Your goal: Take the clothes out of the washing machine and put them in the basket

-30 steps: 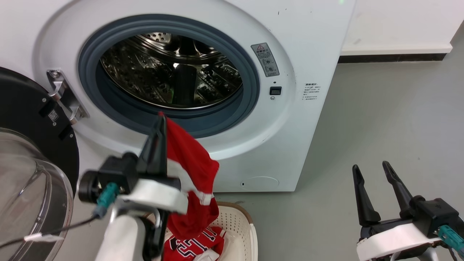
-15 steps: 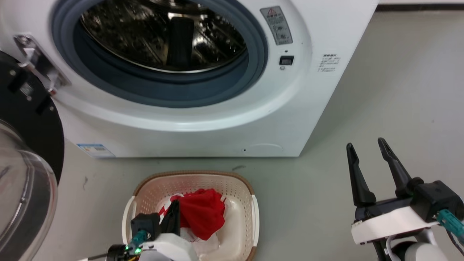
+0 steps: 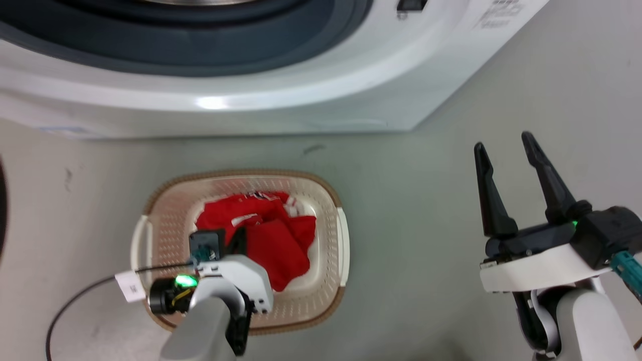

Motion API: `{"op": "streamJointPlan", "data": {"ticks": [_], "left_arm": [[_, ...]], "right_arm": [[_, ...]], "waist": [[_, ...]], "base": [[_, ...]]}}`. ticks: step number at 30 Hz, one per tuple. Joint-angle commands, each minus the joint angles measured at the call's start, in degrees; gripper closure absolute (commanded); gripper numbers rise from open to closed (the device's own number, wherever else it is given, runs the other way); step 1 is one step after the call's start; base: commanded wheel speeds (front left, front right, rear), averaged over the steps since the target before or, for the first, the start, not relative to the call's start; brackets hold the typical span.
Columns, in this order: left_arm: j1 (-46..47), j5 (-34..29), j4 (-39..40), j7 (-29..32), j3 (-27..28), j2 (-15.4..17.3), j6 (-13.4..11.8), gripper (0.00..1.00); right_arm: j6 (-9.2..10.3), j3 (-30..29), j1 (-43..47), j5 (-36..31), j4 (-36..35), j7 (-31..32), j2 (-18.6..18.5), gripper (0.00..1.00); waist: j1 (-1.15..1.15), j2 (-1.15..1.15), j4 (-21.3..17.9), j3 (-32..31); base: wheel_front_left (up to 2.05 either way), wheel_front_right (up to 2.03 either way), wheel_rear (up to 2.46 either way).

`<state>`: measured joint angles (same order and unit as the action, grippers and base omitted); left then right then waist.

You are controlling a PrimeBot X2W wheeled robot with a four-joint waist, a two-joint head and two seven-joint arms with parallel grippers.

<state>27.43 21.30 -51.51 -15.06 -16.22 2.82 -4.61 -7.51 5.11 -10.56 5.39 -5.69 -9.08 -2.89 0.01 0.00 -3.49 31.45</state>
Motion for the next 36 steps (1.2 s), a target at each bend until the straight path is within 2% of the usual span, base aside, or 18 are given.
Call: {"op": "streamJointPlan", "data": {"ticks": [1, 8, 14, 15, 16, 17, 23, 28, 31, 36], "left_arm": [[1.8, -0.3, -1.1, -0.1, 0.4, 0.1, -0.4, 1.0], [8.5, -1.9, -11.6, -0.1, 1.2, 1.7, -1.0, 1.0], [10.8, -1.4, -16.4, -0.1, 2.2, 1.8, -1.1, 1.0], [10.9, -1.2, -16.7, -0.1, 2.4, 1.8, -0.8, 0.96], [10.6, -0.9, -17.3, -0.2, 2.5, 1.7, -0.6, 0.6], [10.4, -0.9, -17.8, -0.2, 2.5, 1.5, -0.5, 0.02], [7.5, -1.3, -17.7, -0.2, 2.1, 0.9, 0.9, 0.0], [3.7, -1.4, -15.0, -0.2, 2.4, 0.5, 1.6, 0.0], [1.1, -1.5, -12.3, -0.2, 2.9, 0.4, 2.5, 0.0], [-3.5, -2.2, -4.1, -0.2, 5.3, 0.3, 2.4, 0.0]], "right_arm": [[0.04, 0.0, -1.2, 0.0, -0.1, -0.4, 0.0, 0.0], [0.04, 0.7, -4.4, 0.1, 1.1, -1.8, 0.0, 0.0], [0.04, 0.3, -5.7, 0.1, 2.7, -2.7, 0.0, 0.0], [0.04, 0.3, -5.9, 0.1, 3.0, -2.8, 0.0, 0.0], [0.04, 0.4, -6.0, 0.0, 3.5, -3.0, 0.1, 0.0], [0.04, 0.5, -6.1, -0.1, 3.9, -3.0, 0.0, 0.0], [0.04, 0.2, -4.7, -0.7, 6.6, -3.5, 0.0, 0.0], [0.04, -0.4, -2.5, -1.6, 9.3, -3.5, 0.0, 0.0], [0.04, -0.8, -0.9, -1.6, 10.4, -3.3, 0.0, 0.0], [0.04, -1.7, 2.6, -1.0, 11.2, -2.8, 0.0, 0.0]], "waist": [[-0.01, 0.0, -1.8, 5.6], [-0.01, 0.0, -3.8, 11.9], [-0.01, 0.0, -4.0, 13.0], [-0.01, 0.0, -3.8, 12.7], [-0.01, 0.0, -3.7, 12.3], [-0.01, 0.0, -3.5, 11.7], [-0.01, 0.0, -1.7, 5.0], [-0.01, 0.0, -0.3, -3.6], [-0.01, 0.0, 0.1, -8.4], [-0.01, 0.0, 0.7, -15.4]], "base": [[0.0, 0.0, 0.0], [0.0, 0.0, 0.0], [0.0, 0.0, 0.0], [0.0, 0.0, 0.0], [0.0, 0.0, 0.0], [0.0, 0.0, 0.0], [0.0, 0.0, 0.0], [0.0, 0.0, 0.0], [0.0, 0.0, 0.0], [0.0, 0.0, 0.0]]}}
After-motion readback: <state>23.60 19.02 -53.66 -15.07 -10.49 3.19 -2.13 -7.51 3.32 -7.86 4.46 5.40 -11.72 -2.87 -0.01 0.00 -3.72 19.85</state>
